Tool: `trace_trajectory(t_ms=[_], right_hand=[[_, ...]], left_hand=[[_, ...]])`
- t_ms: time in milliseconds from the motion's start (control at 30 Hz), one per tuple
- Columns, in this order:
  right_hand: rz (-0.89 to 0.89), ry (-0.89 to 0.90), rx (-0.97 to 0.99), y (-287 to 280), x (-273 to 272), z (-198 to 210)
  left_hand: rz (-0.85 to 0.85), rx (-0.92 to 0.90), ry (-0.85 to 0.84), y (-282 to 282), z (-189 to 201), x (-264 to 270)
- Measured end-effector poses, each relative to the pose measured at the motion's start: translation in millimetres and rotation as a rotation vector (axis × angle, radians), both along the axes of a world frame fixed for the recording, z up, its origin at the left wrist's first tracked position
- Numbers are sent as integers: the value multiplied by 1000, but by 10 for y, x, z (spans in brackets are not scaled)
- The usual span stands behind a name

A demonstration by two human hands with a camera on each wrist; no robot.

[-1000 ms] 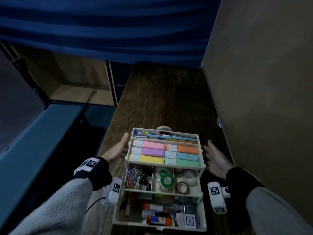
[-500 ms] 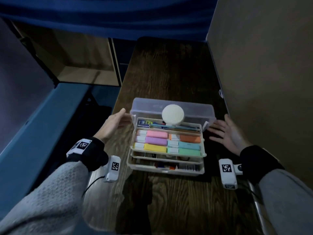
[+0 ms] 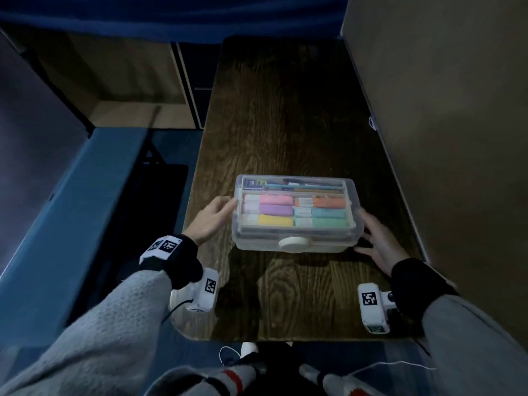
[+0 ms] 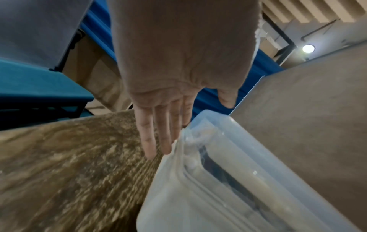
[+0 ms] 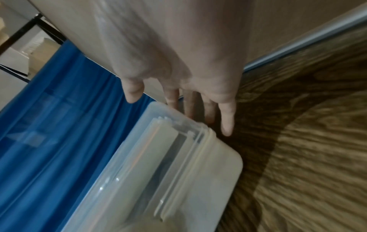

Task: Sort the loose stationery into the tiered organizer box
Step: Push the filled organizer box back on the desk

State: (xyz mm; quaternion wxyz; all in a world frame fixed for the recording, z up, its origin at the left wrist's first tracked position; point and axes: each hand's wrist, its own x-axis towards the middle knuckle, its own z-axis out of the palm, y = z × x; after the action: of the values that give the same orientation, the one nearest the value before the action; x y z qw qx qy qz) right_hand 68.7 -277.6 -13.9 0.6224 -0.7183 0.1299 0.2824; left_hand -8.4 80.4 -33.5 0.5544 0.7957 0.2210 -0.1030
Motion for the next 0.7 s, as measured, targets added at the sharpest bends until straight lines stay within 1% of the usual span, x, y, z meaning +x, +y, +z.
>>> trace_trajectory(t_ms=[100, 233, 367, 400, 433, 500, 533, 567, 600, 633, 700], right_hand=[[-37, 22, 32, 111, -116, -83], [-121, 7, 157, 119, -122, -142], [-130, -17, 192, 146, -119, -100], [-149, -24, 180, 177, -118, -97], [-189, -31, 163, 212, -122, -104], [-316, -31, 116, 305, -193, -111], [-375, -18, 78, 360, -273, -118], [-426, 5, 46, 418, -379, -133], [-456, 37, 33, 480, -505, -158], [-447, 82, 39, 554, -627, -188], [-317, 200, 89, 711, -793, -246]], left_hand=[[-70, -49, 86, -118, -18, -21], [-83, -71, 108, -125, -26, 1], [-152, -60, 140, -152, 109, 56], [-161, -19, 117, -172, 138, 94], [-152, 90, 69, -212, 173, 137], [-130, 432, -56, -381, 253, 203], [-146, 559, -110, -505, 280, 232], [-191, 636, -127, -640, 303, 253], [-247, 690, -110, -764, 309, 272], [-302, 736, -70, -844, 282, 292], [-360, 800, 5, -891, 233, 327]])
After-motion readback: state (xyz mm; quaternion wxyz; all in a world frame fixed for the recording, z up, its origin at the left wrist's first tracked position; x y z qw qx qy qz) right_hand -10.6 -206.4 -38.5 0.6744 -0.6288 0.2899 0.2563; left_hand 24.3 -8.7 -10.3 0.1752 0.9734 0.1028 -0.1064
